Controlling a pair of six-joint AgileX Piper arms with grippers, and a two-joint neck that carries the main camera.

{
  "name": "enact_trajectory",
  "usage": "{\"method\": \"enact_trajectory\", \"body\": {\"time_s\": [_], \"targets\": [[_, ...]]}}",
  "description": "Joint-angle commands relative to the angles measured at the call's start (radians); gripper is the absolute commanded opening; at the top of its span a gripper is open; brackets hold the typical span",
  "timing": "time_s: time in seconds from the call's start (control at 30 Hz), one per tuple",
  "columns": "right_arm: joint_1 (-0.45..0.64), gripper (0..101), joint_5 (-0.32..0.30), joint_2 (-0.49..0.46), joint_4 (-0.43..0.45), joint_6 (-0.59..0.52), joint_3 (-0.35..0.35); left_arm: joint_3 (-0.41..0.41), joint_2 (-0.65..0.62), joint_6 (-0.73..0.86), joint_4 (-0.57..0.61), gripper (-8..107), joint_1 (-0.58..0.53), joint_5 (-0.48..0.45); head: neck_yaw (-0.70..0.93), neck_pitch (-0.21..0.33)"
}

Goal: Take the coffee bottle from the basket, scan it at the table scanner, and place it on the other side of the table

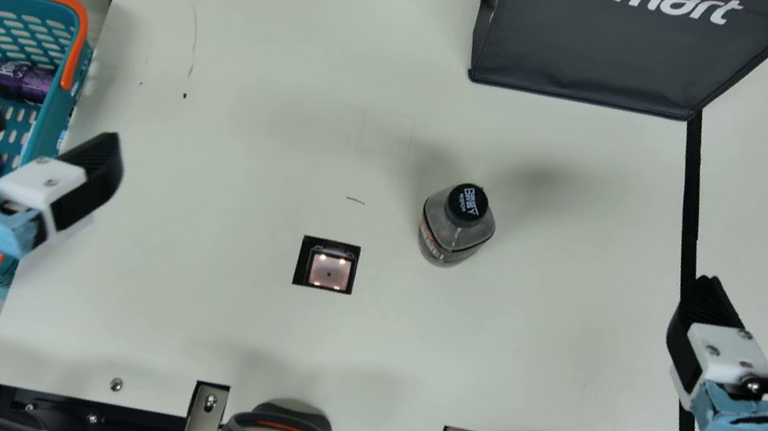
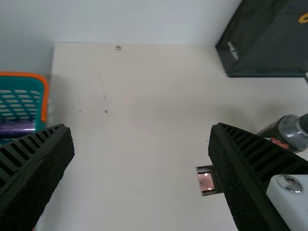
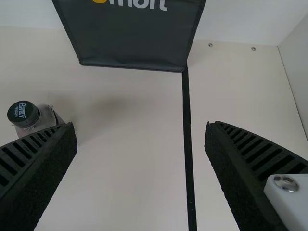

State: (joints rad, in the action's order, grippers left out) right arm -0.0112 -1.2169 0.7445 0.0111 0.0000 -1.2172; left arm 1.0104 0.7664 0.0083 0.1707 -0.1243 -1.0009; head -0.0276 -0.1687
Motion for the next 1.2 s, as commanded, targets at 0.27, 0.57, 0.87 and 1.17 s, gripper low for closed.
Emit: {"method": "enact_trajectory", "body": {"time_s": [0.27, 0.57, 0.87, 1.17], "targets": [[-0.005, 95, -0.001, 0.003, -0.002, -0.001, 0.0, -0.005, -0.016, -0.008, -0.085, 90, 0.011, -0.004, 0.0, 0.03], [-0.129, 95, -0.003, 0.053, -0.089, -0.081, 0.047, -0.005, -0.016, -0.008, -0.085, 90, 0.011, -0.004, 0.0, 0.03], [-0.223, 95, -0.003, 0.105, -0.228, -0.205, 0.119, -0.005, -0.016, -0.008, -0.085, 90, 0.011, -0.004, 0.0, 0.03], [-0.189, 95, 0.038, 0.205, -0.324, -0.277, 0.142, -0.005, -0.016, -0.008, -0.085, 90, 0.011, -0.004, 0.0, 0.03]]}}
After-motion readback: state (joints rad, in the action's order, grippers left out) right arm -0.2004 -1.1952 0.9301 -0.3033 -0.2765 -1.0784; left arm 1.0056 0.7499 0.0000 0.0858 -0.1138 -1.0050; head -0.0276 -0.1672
